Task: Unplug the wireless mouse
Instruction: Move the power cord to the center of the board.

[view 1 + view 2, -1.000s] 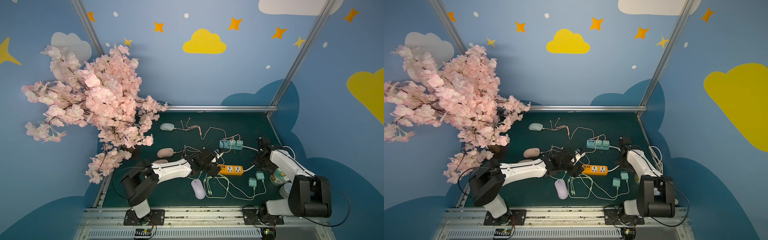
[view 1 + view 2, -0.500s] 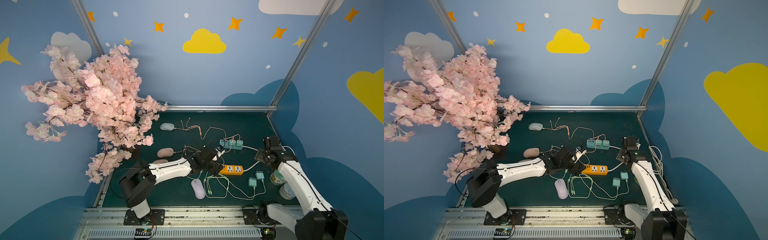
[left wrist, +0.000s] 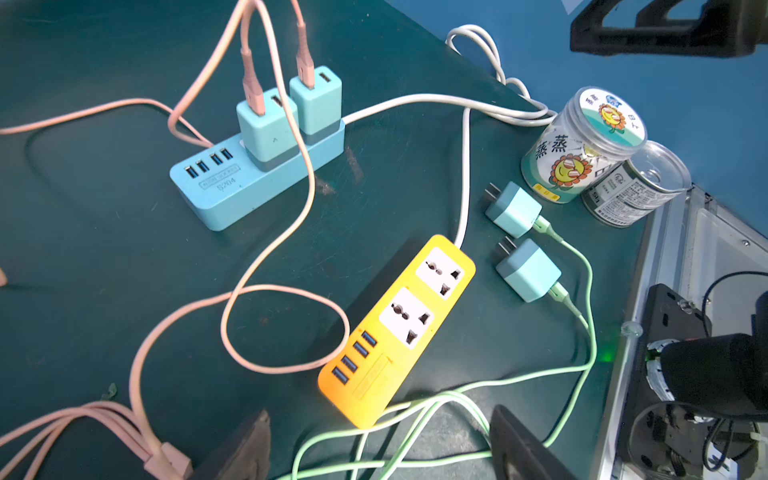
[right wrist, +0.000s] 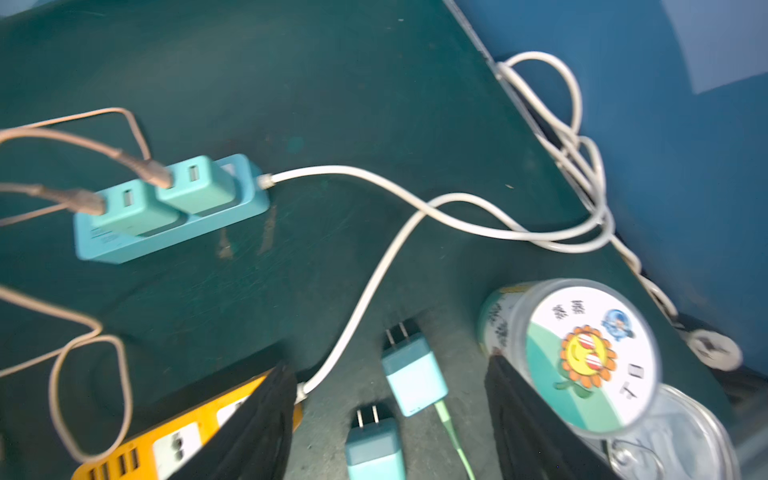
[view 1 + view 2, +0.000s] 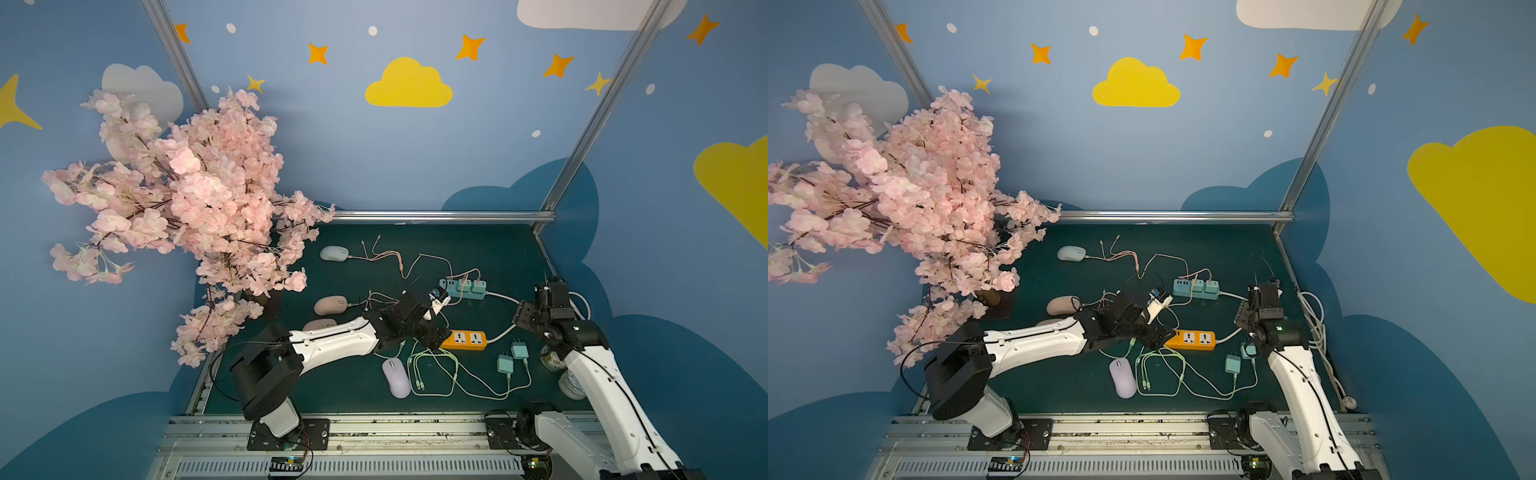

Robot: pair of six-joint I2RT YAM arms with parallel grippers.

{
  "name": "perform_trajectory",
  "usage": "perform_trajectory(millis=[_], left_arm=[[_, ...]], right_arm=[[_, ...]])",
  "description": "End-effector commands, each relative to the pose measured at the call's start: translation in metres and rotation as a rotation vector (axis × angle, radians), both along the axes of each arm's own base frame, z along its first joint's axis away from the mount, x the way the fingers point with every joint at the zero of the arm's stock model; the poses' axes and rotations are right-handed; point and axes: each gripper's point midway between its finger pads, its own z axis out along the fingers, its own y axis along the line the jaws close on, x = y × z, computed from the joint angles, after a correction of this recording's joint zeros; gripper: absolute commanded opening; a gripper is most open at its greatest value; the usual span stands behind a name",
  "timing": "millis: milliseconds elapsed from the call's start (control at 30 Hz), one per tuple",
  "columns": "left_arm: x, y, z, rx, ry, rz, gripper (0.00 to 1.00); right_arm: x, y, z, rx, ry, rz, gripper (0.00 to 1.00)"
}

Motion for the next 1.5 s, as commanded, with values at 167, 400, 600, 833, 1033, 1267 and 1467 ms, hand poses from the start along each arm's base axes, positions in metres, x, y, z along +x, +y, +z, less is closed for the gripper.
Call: perform_trajectory(millis=[167, 400, 600, 833, 1033, 1267, 1467], left_arm=[[0.047, 0.071, 0.035, -0.227, -0.025, 0.273, 0.85], [0.081, 0.187, 0.030, -0.374, -0.045, 0.760, 0.87], [0.042, 0.249, 0.038, -0.358, -0.019, 0.964, 0.94], [-0.026, 0.280, 0.054, -0.466, 0.007, 0.903, 0.93], [-0.059, 0.294, 0.064, -0.528, 0.008, 0.861, 0.93], [-0.059, 0.290, 0.054, -0.554, 0.012, 0.848, 0.92], [-0.062, 0.289, 0.059, -0.541, -0.001, 0.817, 0.92]], right_arm=[[0.003, 0.087, -0.006, 0.159, -0.002, 0.432, 0.62], [-0.035, 0.204, 0.013, 0.392, -0.066, 0.973, 0.53], [-0.073, 0.314, -0.004, 0.220, 0.018, 1.401, 0.57], [-0.074, 0.422, -0.051, 0.299, 0.173, 1.680, 0.50], [-0.035, 0.461, -0.100, 0.178, 0.252, 1.719, 0.43], [-0.008, 0.483, -0.131, 0.096, 0.284, 1.721, 0.41], [-0.003, 0.487, -0.154, 0.037, 0.337, 1.745, 0.40]])
